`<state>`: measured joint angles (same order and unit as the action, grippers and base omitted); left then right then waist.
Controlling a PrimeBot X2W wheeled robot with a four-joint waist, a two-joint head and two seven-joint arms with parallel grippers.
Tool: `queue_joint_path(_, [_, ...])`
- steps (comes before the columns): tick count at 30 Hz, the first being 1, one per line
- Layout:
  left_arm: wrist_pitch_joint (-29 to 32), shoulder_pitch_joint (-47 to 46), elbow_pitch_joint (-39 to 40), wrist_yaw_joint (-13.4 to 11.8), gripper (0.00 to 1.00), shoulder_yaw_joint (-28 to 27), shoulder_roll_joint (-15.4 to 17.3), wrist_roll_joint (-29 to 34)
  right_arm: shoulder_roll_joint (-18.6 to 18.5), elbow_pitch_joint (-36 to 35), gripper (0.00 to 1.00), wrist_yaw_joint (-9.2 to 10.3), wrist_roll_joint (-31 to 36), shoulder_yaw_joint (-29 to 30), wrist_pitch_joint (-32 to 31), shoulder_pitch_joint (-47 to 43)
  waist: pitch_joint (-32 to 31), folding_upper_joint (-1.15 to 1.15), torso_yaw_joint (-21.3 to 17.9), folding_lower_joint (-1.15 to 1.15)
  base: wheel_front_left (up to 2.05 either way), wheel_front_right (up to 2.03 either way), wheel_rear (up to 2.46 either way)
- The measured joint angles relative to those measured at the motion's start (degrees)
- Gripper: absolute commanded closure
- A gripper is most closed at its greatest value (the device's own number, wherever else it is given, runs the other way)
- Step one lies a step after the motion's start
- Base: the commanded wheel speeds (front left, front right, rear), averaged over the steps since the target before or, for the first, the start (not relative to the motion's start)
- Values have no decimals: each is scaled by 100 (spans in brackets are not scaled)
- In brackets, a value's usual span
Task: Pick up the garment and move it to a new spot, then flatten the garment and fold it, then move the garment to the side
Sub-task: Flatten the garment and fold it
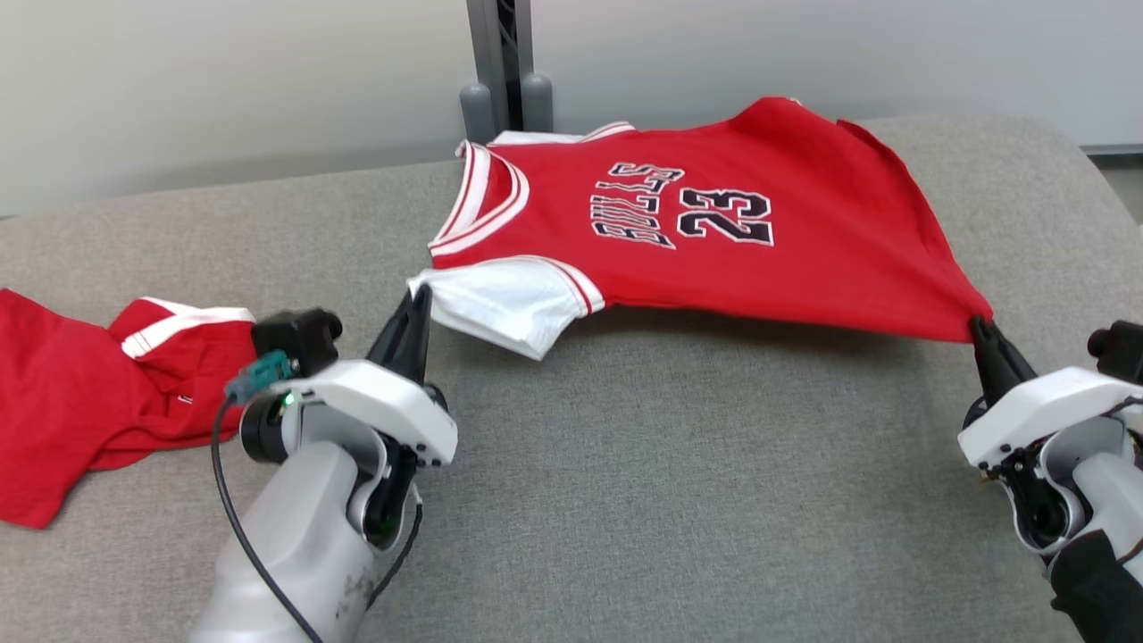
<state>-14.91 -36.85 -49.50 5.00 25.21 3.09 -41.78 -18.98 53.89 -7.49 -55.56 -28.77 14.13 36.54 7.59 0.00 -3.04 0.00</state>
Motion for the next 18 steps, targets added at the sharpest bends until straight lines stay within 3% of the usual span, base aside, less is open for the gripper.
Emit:
queue_joint_path(9, [27, 835, 602, -230, 100, 191, 197, 145, -52, -111, 100, 0, -235, -327, 56, -476, -437, 0, 157, 0, 0, 0, 0])
queue_joint_path(18, [497, 1758, 1405, -459, 100, 837, 602, 621, -219, 252, 100, 0, -90, -843, 77, -772, -757, 0, 278, 0, 0, 0, 0])
